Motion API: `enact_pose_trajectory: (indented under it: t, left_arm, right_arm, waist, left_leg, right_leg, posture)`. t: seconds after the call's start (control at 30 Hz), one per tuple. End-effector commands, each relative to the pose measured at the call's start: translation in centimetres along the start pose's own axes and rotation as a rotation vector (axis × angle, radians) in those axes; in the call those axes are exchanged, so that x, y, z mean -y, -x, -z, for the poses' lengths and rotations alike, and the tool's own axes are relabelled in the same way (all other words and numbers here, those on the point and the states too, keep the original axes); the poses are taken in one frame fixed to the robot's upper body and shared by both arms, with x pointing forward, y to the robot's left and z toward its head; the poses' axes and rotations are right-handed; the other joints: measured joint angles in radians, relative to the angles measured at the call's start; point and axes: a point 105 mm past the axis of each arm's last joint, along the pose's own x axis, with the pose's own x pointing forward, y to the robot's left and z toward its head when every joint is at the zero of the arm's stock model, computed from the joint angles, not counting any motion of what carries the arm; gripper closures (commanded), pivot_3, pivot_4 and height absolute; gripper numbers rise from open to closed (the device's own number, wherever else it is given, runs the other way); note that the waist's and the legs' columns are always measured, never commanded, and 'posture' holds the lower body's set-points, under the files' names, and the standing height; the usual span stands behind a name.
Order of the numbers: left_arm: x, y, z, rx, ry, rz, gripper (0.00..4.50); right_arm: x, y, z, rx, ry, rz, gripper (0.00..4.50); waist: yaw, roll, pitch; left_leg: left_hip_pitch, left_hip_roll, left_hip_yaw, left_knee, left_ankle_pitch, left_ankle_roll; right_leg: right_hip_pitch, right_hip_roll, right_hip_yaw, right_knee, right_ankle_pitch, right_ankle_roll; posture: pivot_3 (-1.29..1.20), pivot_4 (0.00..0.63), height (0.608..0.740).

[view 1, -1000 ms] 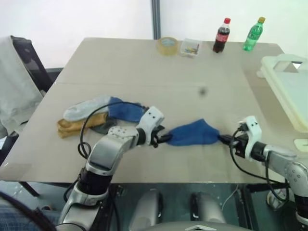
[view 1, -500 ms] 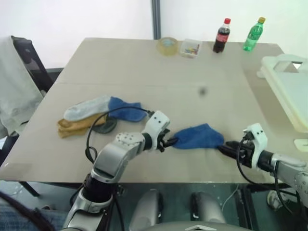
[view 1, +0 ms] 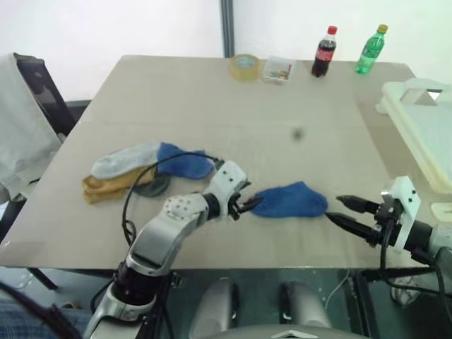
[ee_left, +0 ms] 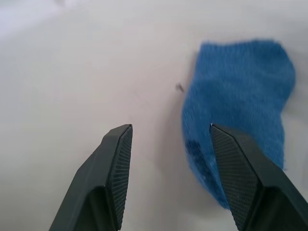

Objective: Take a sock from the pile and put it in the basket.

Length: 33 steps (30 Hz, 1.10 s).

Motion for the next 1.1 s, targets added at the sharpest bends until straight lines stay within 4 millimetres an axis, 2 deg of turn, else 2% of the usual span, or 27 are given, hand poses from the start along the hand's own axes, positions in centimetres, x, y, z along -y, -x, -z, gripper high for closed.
enact_pose_trajectory:
  t: [0.03,0.17,0.23,0.3,0.37,0.63,0.83,0.93,1.03,1.07,1.1]
  left_arm:
    - [-2.5,0.9,-1.8,0.101,-0.076,-0.115,1.78]
    - [-6.0,1.1,-1.1,0.058,-0.159,-0.315,1.78]
    - [-6.8,1.1,-0.8,0.050,-0.165,-0.361,1.78]
    - [-7.5,1.5,0.4,0.000,-0.128,-0.406,1.78]
    - [-7.9,1.9,1.4,-0.047,-0.136,-0.436,1.78]
    - [-8.7,3.9,3.1,-0.123,-0.117,-0.500,1.78]
    - [-8.4,3.8,4.4,-0.132,-0.070,-0.482,1.78]
    - [-8.0,3.7,5.1,-0.143,-0.079,-0.466,2.63]
    - [-7.9,3.6,5.6,-0.153,-0.084,-0.464,4.09]
    - [-7.9,3.6,5.7,-0.155,-0.082,-0.465,4.46]
    - [-7.9,3.4,5.8,-0.158,-0.081,-0.466,4.46]
  right_arm:
    - [0.7,0.4,-0.8,0.016,0.066,0.003,1.80]
    - [0.8,0.1,-0.6,0.013,0.074,-0.014,1.80]
    - [0.7,-0.1,-0.7,0.017,0.075,-0.020,1.80]
    - [0.8,-0.2,-0.7,0.016,0.079,-0.025,1.80]
    - [1.0,-0.2,-0.7,0.015,0.081,-0.026,1.80]
    - [1.1,-0.1,-0.8,0.026,0.073,-0.017,1.80]
    - [0.9,-0.2,-1.3,0.063,0.070,-0.021,1.80]
    - [0.6,-0.1,-2.2,0.111,0.068,-0.041,1.76]
    - [0.0,-0.1,-2.8,0.154,0.084,-0.080,1.76]
    - [-0.2,0.0,-2.9,0.161,0.085,-0.092,1.76]
    - [-0.6,0.0,-3.0,0.166,0.086,-0.118,1.76]
  waist:
    - [0.002,0.000,0.000]
    - [0.003,0.000,0.000]
    - [0.002,0.000,0.000]
    - [0.002,0.000,0.000]
    - [0.001,-0.001,0.001]
    - [0.001,-0.001,0.001]
    - [0.001,-0.001,0.000]
    - [0.000,-0.001,0.000]
    - [0.000,-0.001,0.000]
    - [0.000,0.000,0.000]
    - [0.000,0.000,0.000]
  left_leg:
    - [0.000,0.000,0.000,0.000,0.000,0.000]
    - [-0.001,-0.001,0.000,0.000,0.000,0.000]
    - [-0.001,-0.001,0.000,0.000,0.000,0.000]
    - [-0.001,-0.001,0.000,0.000,0.000,0.000]
    - [-0.001,-0.001,0.000,0.000,0.000,0.000]
    - [-0.001,0.000,0.000,-0.001,0.000,0.000]
    - [-0.001,0.000,0.000,-0.001,0.000,0.000]
    - [0.000,0.000,0.000,-0.001,0.000,0.000]
    - [0.000,0.000,0.000,-0.001,0.000,0.000]
    - [0.000,0.001,0.000,-0.001,0.000,0.000]
    - [0.000,0.001,0.000,-0.001,0.000,0.000]
  right_leg:
    - [0.000,0.000,0.000,0.000,0.000,0.000]
    - [0.000,0.000,0.000,-0.001,0.000,0.000]
    - [0.000,0.000,0.000,-0.001,0.000,0.000]
    - [0.000,0.000,0.000,-0.001,0.000,0.000]
    - [0.000,0.000,0.000,-0.001,0.000,0.000]
    - [0.000,0.000,-0.001,-0.001,0.000,0.000]
    - [0.000,-0.001,-0.001,-0.001,0.000,0.000]
    - [0.000,-0.001,-0.001,-0.001,0.000,0.000]
    - [0.000,-0.001,-0.001,-0.001,0.000,0.000]
    - [0.000,-0.001,-0.001,-0.001,0.000,0.000]
    - [0.000,-0.001,-0.001,-0.001,0.000,0.000]
  posture:
    - [0.00,0.150,0.740]
    - [0.00,0.150,0.740]
    - [0.00,0.150,0.740]
    - [0.00,0.150,0.740]
    - [0.00,0.150,0.740]
    - [0.00,0.150,0.740]
    - [0.00,0.150,0.740]
    - [0.00,0.150,0.740]
    - [0.00,0.150,0.740]
    - [0.00,0.150,0.740]
    - [0.00,0.150,0.740]
